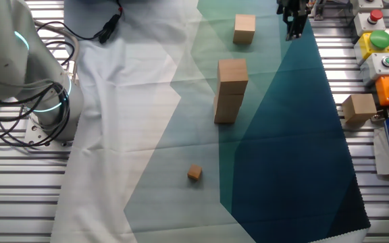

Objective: Stack the blocks in a vertical line of five

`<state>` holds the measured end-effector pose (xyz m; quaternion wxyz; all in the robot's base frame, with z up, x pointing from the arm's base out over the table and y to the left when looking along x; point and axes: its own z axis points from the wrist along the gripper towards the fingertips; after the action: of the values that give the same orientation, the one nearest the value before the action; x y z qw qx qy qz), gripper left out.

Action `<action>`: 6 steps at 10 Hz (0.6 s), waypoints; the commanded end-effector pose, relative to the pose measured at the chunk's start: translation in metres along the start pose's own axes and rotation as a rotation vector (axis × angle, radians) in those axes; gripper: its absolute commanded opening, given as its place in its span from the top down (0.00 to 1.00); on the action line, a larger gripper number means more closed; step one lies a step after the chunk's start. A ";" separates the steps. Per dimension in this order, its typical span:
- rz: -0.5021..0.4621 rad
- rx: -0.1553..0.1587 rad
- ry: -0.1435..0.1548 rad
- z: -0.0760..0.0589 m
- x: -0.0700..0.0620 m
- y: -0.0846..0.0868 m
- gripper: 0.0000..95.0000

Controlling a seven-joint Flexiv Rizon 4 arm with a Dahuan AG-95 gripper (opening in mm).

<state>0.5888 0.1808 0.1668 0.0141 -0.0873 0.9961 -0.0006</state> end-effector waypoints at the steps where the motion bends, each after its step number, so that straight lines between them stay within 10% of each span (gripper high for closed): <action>1: -0.008 -0.007 0.007 -0.001 0.001 -0.001 0.20; 6: -0.175 0.003 0.010 -0.001 0.001 -0.001 0.20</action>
<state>0.5887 0.1792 0.1681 0.0094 -0.1528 0.9882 -0.0013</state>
